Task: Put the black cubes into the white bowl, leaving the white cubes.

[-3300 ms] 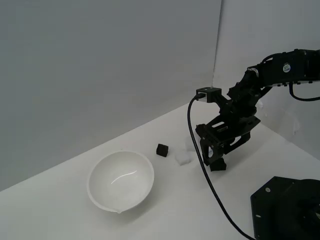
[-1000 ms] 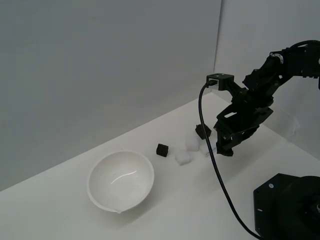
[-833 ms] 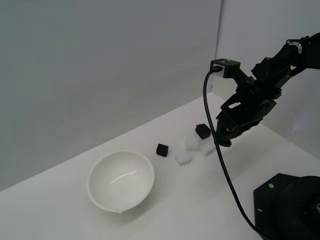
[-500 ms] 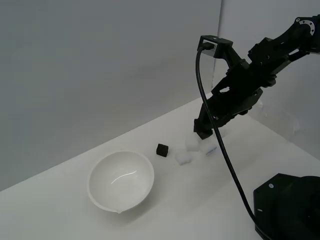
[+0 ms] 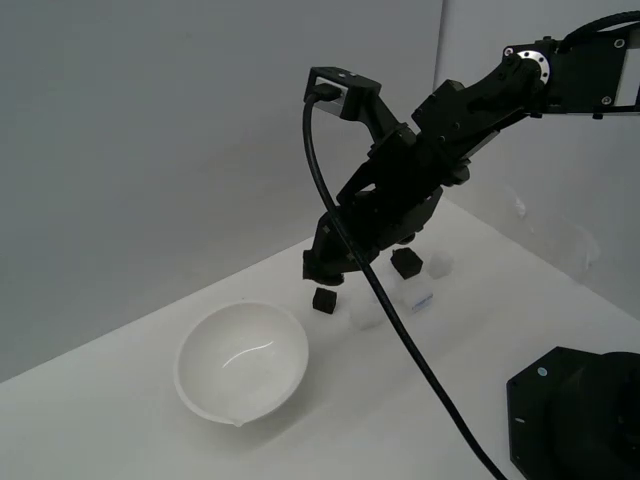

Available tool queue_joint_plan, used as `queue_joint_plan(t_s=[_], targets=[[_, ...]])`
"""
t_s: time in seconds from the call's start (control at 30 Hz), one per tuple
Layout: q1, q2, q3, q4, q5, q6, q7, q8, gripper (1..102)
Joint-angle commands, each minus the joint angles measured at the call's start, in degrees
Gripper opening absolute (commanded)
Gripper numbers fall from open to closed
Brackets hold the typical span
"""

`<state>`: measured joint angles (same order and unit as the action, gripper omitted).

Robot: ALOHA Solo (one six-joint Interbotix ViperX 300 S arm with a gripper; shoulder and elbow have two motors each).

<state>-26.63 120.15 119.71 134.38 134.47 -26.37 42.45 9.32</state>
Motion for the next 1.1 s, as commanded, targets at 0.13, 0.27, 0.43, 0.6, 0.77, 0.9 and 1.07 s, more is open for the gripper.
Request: queue_joint_plan(t_s=[0.13,0.27,0.43,0.6,0.77,0.9,1.07], targets=[[-5.7,-4.7,-4.2,-4.1,-4.5,-2.5,-3.7,0.4,2],[-8.3,-7.6,-7.3,-5.6,-6.1,-3.3,-5.2,0.4,3],[-10.6,-8.9,-8.6,-6.2,-6.5,-5.8,-7.4,0.7,3],[-11.7,-9.0,-8.7,-6.2,-6.7,-6.5,-8.6,0.8,7],[-12.0,-10.2,-9.8,-6.4,-6.8,-8.6,-8.9,0.8,54],[-12.2,-11.8,-11.4,-6.6,-6.9,-9.9,-9.1,0.8,70],[-13.0,-13.0,-12.7,-7.1,-7.6,-10.0,-9.3,0.9,77]])
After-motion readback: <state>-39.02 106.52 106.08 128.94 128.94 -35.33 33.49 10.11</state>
